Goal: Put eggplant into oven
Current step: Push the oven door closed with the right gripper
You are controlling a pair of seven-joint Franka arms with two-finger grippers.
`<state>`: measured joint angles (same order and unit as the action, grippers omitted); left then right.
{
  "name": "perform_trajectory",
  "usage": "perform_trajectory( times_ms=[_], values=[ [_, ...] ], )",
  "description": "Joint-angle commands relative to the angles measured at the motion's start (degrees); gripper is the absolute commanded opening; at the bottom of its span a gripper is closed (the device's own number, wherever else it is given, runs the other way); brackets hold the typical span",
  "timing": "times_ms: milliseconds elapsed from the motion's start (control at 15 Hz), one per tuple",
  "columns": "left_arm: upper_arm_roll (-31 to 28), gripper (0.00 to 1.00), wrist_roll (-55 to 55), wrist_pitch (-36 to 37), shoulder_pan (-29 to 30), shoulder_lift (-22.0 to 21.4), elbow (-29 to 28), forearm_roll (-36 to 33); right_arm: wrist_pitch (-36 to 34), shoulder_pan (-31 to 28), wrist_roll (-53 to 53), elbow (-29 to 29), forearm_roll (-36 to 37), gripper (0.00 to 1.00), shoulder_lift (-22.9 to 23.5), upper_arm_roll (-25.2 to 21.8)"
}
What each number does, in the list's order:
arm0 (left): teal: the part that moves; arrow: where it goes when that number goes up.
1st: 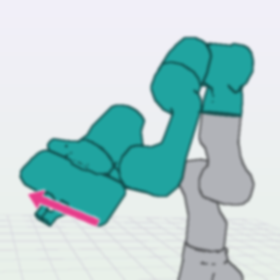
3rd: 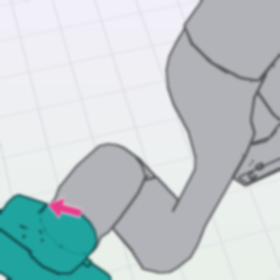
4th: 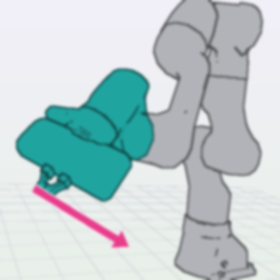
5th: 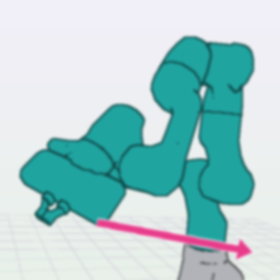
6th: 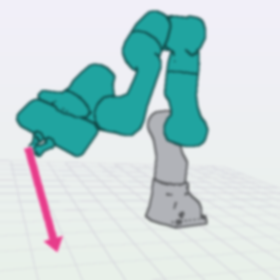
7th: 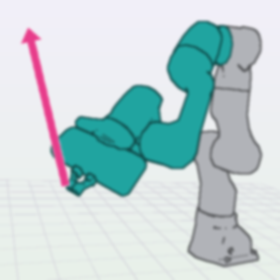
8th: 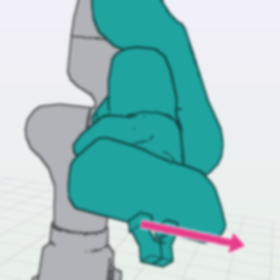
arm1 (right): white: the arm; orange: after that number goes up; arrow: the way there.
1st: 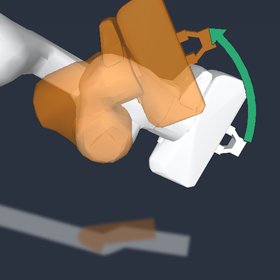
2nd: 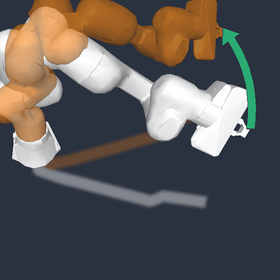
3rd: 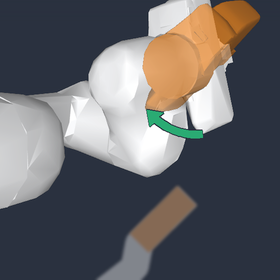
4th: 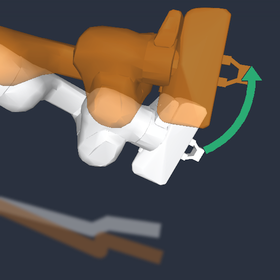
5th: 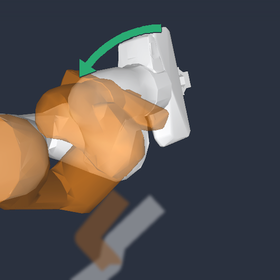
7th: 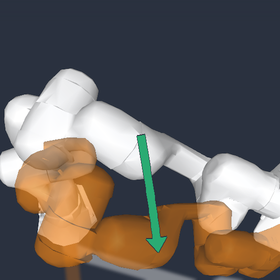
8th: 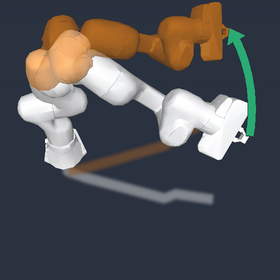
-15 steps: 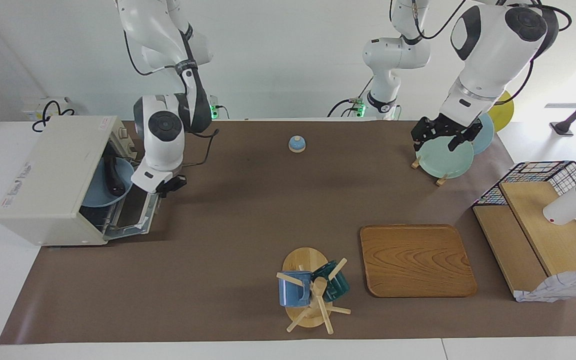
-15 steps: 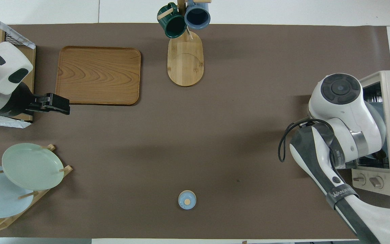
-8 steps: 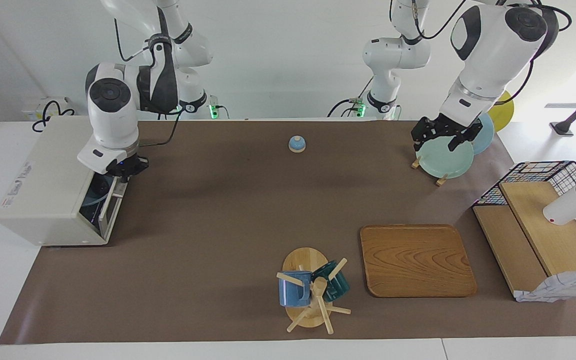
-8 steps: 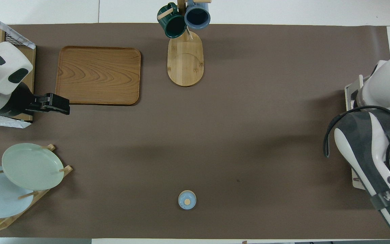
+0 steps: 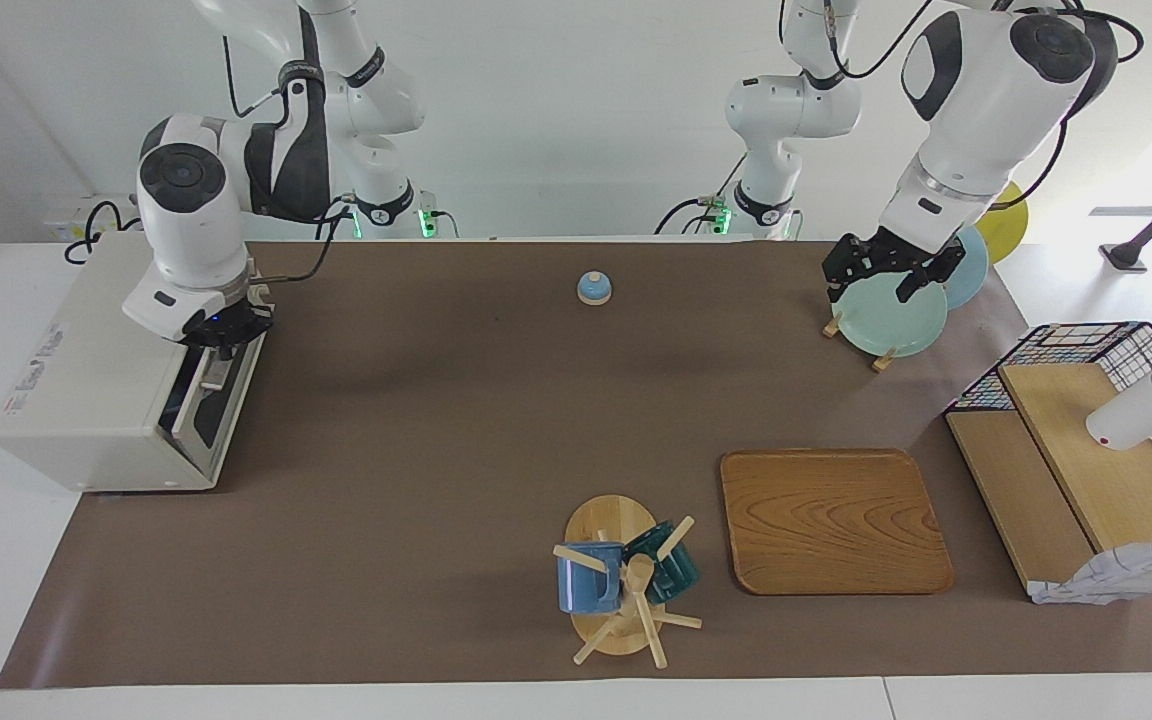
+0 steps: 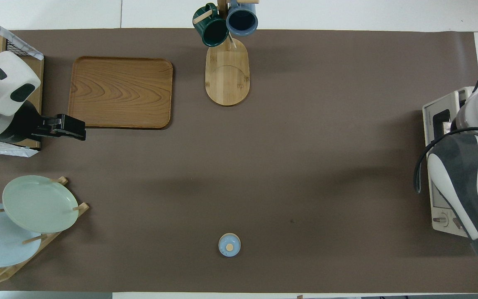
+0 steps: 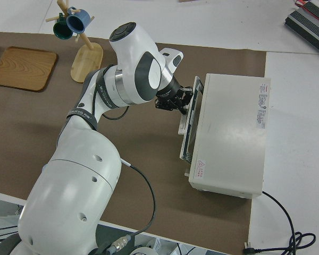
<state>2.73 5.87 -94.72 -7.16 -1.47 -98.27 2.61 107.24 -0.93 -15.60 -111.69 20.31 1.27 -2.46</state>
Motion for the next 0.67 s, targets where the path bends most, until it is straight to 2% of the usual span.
perform_trajectory(
  times_ms=[0,67,200,333,533,600],
  values=[
    [0.43,1.00,0.02,-0.12,0.57,-1.26,-0.96,-1.11,-2.55,-0.65,-1.89,-0.11,-0.71,0.02,-1.79,-0.09],
    [0.43,1.00,0.02,-0.12,0.57,-1.26,-0.96,-1.11,-3.87,-0.56,-1.54,0.76,-1.58,0.02,-2.50,0.00],
    [0.43,1.00,0.02,-0.12,0.57,-1.26,-0.96,-1.11,-6.50,-0.65,-1.18,5.32,-9.37,0.06,-2.85,-0.17],
    [0.43,1.00,0.02,-0.12,0.57,-1.26,-0.96,-1.11,-9.49,-0.65,-1.36,10.07,-12.39,0.07,-2.15,-0.09],
    [0.52,1.00,0.02,-0.20,0.57,-1.26,-0.96,-1.11,-13.28,-0.56,0.21,13.16,-18.79,0.20,-1.62,0.00],
    [0.43,1.00,0.02,-0.12,0.57,-1.26,-0.96,-1.11,-13.46,-0.56,1.27,13.77,-19.94,0.20,-1.36,0.00]
  ],
)
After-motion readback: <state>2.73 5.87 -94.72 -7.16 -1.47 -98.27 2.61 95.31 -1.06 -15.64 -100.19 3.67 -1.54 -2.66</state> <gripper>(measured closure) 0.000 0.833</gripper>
